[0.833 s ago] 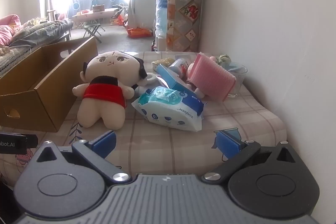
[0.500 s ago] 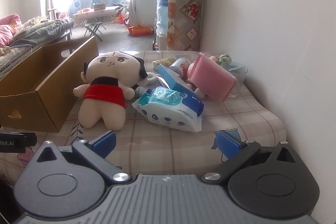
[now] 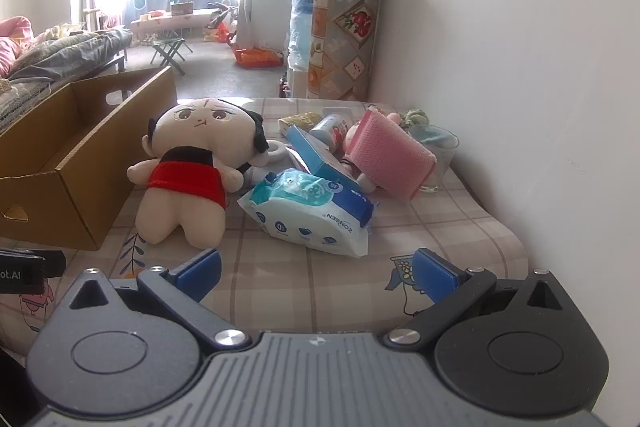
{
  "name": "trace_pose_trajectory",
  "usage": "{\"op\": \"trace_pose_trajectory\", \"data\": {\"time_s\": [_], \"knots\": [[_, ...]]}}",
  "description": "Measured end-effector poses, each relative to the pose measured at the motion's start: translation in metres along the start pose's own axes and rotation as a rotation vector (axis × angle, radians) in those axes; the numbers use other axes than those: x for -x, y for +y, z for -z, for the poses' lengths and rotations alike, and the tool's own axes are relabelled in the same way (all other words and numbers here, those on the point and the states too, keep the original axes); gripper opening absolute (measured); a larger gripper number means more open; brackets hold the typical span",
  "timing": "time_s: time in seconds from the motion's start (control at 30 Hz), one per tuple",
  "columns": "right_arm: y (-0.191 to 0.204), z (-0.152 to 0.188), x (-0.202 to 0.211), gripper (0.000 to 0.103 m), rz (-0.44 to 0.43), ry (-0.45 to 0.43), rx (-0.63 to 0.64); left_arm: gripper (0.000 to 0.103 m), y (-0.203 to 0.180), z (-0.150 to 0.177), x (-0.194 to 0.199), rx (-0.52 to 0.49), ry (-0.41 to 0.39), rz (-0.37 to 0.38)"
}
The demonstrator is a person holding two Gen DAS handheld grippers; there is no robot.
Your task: Organize soft objects
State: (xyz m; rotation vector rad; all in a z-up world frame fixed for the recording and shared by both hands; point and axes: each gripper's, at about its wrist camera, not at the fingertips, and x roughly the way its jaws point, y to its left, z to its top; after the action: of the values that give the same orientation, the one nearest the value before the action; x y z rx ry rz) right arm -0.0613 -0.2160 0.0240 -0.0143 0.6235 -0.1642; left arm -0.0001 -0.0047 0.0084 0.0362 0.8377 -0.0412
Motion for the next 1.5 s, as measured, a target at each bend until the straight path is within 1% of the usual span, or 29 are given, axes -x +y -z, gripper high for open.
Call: {"op": "trace_pose_trajectory", "data": {"time_s": [0.57, 1.5], "knots": [[-0.0033, 0.0008, -0.0010, 0.103, 0.001, 0.022, -0.012, 0.103, -0.0038, 0.0012, -0.0002, -0.008, 0.000, 0.007], [-0.0037, 0.0018, 0.0000, 0.103, 0.001, 0.024, -0.015, 0.103, -0.0057, 0.0022, 0.0020, -0.015, 0.006, 0.000]]}}
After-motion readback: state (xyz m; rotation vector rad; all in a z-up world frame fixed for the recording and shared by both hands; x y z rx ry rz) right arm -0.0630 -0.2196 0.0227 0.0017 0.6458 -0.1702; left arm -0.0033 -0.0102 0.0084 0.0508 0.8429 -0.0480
